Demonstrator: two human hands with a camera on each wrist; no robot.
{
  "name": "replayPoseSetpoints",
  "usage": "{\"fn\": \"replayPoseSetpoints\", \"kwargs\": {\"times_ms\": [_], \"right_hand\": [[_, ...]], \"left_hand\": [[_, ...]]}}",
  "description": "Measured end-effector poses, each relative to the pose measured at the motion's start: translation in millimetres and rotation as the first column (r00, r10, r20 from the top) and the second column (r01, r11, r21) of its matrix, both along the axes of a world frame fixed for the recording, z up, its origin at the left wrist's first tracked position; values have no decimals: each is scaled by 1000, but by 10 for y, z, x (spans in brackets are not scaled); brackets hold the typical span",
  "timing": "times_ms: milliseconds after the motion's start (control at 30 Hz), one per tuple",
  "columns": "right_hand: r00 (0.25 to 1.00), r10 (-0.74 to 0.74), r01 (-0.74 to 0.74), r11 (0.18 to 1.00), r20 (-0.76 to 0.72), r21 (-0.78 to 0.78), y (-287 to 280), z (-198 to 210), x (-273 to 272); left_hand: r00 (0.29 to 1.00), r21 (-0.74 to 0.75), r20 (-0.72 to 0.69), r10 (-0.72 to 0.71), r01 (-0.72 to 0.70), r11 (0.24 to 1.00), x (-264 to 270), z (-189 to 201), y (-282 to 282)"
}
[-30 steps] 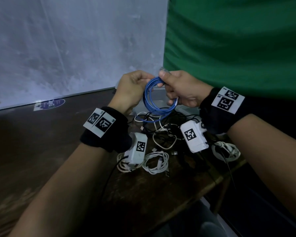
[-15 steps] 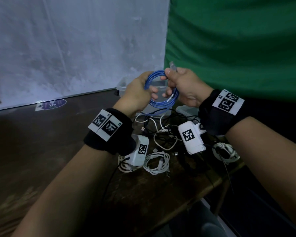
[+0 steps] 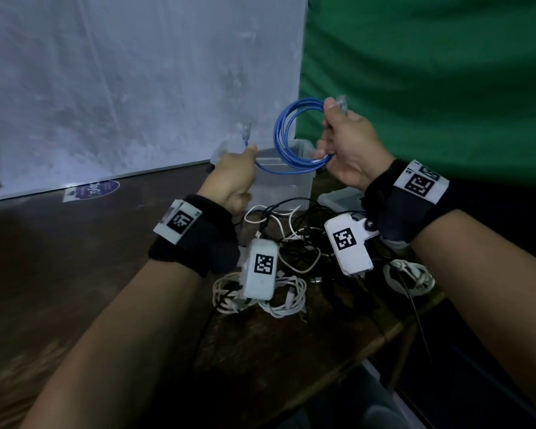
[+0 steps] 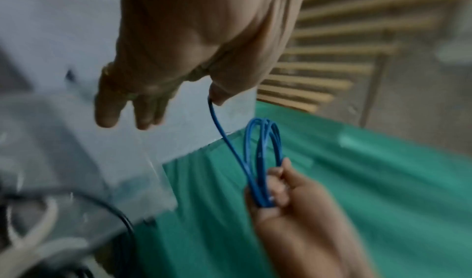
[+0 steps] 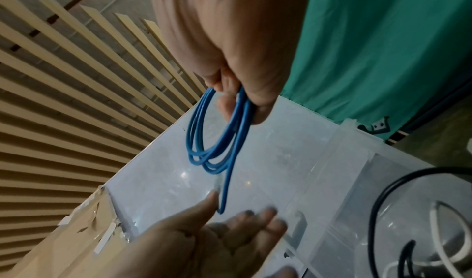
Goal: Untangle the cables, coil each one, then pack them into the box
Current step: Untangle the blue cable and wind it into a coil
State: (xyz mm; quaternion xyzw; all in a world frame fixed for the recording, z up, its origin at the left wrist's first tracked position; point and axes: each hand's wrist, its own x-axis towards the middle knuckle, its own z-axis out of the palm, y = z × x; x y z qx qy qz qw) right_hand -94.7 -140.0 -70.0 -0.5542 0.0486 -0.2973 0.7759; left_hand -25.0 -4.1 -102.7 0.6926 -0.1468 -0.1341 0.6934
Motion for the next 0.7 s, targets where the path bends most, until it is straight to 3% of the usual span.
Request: {"fn": "replayPoseSetpoints", "kwargs": {"times_ms": [67, 100, 167, 367, 567, 700], "right_hand": [[1000, -13, 13, 1000, -2, -13, 12, -17, 5], [1000, -26, 26, 999, -10, -32, 12, -32, 10], [999, -43, 40, 996, -32, -75, 0, -60, 15], [998, -15, 6, 989, -56, -146, -29, -55, -5], [998, 8, -18, 988, -66, -154, -20, -21, -32], [997, 12, -27, 980, -80, -195, 49, -47, 2]], "left_hand": [[977, -261, -155, -149, 105, 960, -54, 33, -9], [968, -370, -187, -167, 88, 925, -59, 60, -5], [971, -458, -185, -150, 50, 888, -64, 95, 0], [989, -302, -56, -136, 113, 947, -40, 34, 32], [990, -205, -34, -135, 126, 971, -8, 51, 58], [983, -38, 45, -176, 178, 983, -39, 18, 59]]}}
